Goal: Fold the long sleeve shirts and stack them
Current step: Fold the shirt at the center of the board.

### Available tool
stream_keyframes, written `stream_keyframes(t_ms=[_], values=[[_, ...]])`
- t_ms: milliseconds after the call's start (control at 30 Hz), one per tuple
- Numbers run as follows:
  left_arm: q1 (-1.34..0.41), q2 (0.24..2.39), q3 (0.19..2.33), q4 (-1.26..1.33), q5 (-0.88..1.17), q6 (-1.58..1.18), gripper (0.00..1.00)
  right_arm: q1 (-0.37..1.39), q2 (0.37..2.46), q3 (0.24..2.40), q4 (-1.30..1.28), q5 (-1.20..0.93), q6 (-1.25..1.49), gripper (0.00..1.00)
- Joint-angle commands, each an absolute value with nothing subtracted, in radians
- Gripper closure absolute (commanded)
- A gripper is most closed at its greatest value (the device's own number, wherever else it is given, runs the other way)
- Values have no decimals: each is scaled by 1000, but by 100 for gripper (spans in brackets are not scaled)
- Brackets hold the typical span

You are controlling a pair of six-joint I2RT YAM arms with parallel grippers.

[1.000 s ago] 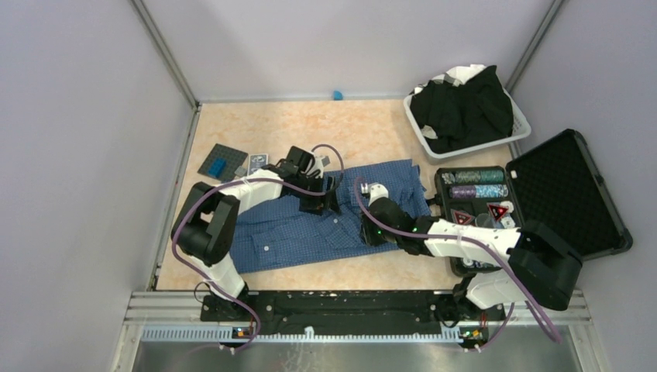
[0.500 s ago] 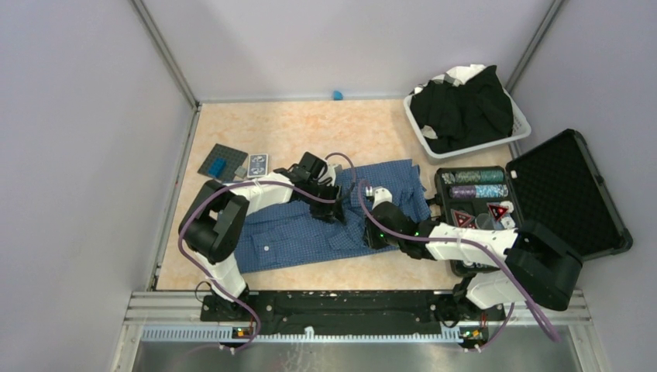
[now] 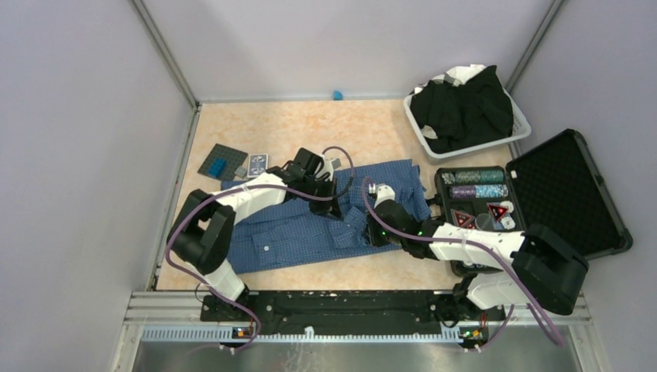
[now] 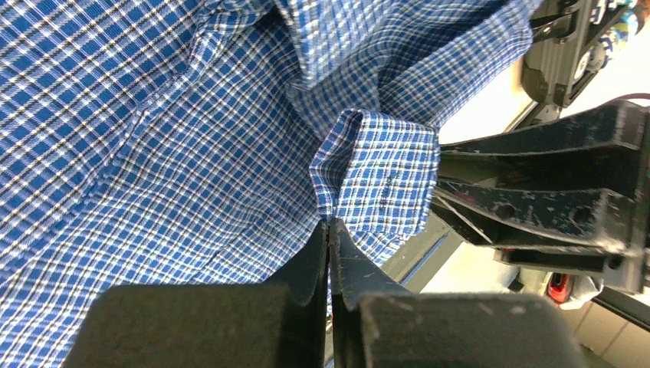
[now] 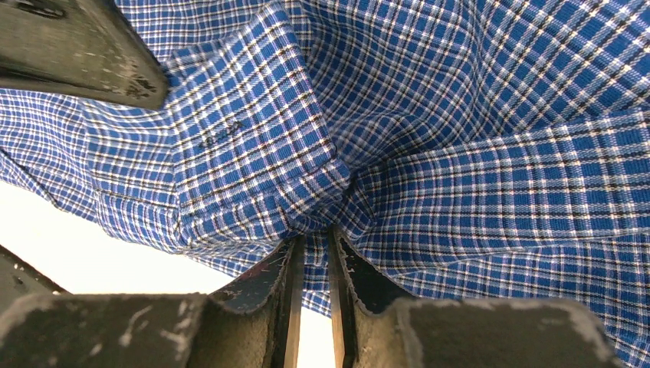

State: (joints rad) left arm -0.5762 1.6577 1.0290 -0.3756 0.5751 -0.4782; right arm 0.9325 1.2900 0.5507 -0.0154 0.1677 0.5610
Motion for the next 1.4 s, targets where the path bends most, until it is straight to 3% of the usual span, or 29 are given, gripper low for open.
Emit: stream_keyframes(t_ms=[0, 133, 400, 500, 667, 1100, 1367], values=[[-579, 1569, 1065, -400, 552, -475, 100, 924, 1243, 579, 3, 188, 553, 83], [-579, 1554, 1039, -397, 541, -442, 100, 924, 1208, 587, -32, 163, 531, 79], [-579, 1507, 1003, -307, 555, -381, 100, 909, 1047, 635, -74, 51, 407, 41], [-579, 1495, 990, -276, 573, -370, 100, 835, 1042, 640, -31, -98, 370, 33], [-579, 1471, 968, -239, 593, -353, 100, 749, 1159, 677, 65, -326, 318, 30], [-581, 1460, 965, -261, 600, -311, 100, 621, 1204, 637, 175, -404, 284, 29], [-580, 1448, 958, -262, 620, -283, 100, 568, 1322, 631, 339, -603, 287, 28]])
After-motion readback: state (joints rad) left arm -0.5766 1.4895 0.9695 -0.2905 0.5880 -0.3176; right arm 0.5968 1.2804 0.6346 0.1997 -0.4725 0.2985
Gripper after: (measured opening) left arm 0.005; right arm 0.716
